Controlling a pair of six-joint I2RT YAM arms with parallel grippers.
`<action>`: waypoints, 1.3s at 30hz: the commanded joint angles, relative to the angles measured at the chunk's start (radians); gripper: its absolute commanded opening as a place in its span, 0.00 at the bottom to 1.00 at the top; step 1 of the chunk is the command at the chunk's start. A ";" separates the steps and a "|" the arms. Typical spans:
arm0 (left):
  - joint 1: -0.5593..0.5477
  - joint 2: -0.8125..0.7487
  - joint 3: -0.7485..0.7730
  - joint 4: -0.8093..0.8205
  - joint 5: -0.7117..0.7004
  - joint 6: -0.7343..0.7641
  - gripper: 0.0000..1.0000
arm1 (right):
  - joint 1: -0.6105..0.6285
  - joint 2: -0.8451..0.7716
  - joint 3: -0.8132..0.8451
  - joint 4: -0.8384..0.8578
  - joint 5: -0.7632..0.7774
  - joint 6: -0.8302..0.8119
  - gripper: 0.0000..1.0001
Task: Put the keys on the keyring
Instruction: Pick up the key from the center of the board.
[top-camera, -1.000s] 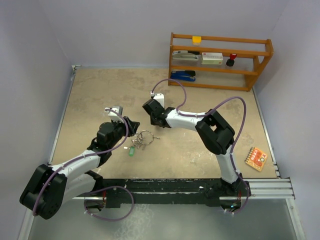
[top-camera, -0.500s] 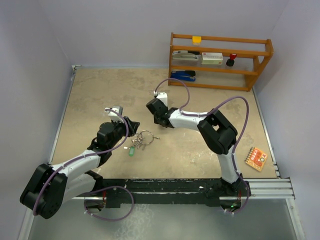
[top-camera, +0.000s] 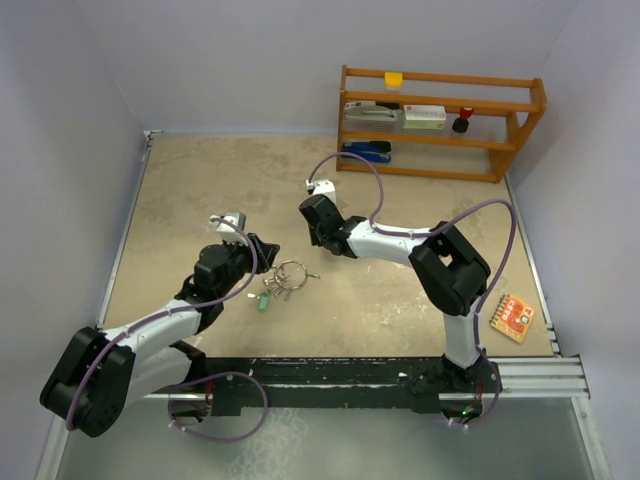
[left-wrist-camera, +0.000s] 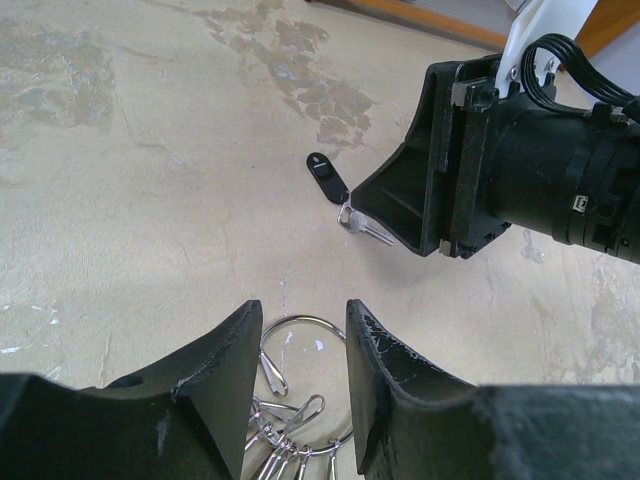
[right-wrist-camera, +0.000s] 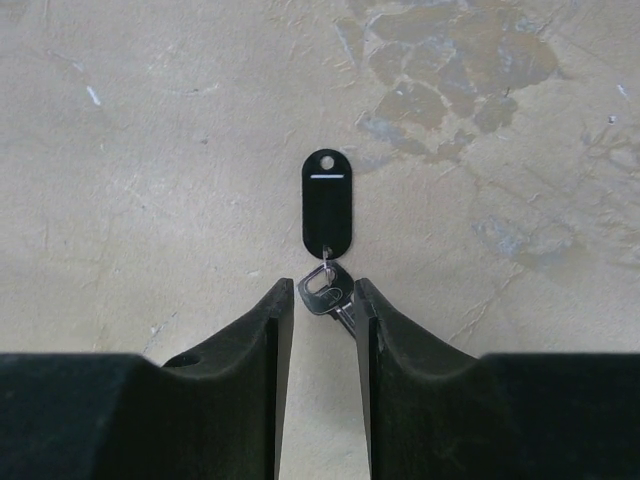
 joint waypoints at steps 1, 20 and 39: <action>-0.005 -0.003 -0.003 0.056 -0.006 0.005 0.36 | 0.000 -0.020 0.045 -0.002 -0.037 -0.044 0.33; -0.005 -0.004 0.001 0.044 -0.009 0.015 0.36 | -0.018 0.045 0.077 -0.032 -0.047 -0.043 0.28; -0.005 0.023 0.007 0.054 -0.009 0.019 0.36 | -0.036 0.063 0.077 -0.025 -0.058 -0.041 0.22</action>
